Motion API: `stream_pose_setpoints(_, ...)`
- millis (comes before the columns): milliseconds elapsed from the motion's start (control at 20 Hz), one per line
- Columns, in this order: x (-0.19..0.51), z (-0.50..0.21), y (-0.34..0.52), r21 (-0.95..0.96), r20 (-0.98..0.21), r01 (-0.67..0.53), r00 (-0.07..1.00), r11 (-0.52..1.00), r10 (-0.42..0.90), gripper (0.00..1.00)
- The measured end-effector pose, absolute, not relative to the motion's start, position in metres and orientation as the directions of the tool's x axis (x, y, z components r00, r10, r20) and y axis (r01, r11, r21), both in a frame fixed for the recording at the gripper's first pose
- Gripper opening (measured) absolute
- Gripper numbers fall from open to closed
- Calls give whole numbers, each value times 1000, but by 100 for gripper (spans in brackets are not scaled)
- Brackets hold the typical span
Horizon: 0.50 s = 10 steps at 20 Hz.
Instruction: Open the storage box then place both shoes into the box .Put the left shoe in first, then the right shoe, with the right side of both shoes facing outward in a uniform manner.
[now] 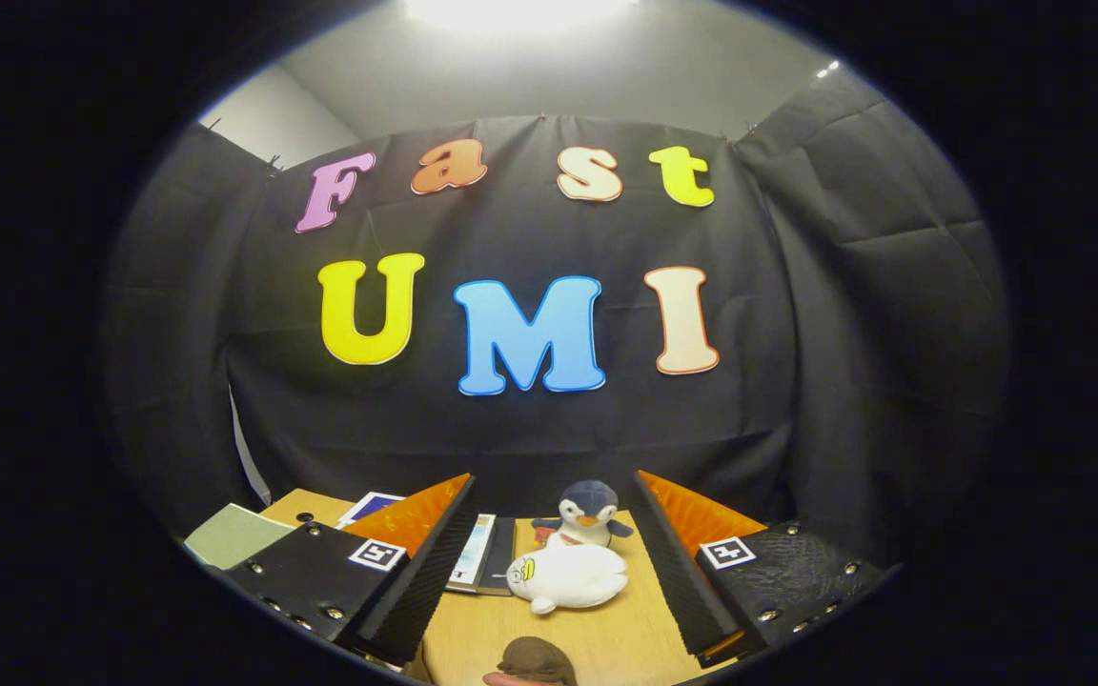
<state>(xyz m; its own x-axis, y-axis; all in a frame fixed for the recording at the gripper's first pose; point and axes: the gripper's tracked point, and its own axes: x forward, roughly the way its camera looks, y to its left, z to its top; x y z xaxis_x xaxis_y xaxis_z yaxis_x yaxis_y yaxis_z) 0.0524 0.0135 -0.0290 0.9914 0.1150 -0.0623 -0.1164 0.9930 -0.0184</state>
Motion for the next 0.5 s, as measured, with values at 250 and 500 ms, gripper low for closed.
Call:
stream_pose_setpoints(250,61,-70,64,34,-154,-246,956,969,249,97)
stream_pose_setpoints(500,59,-111,128,103,-240,-402,877,910,415,97)
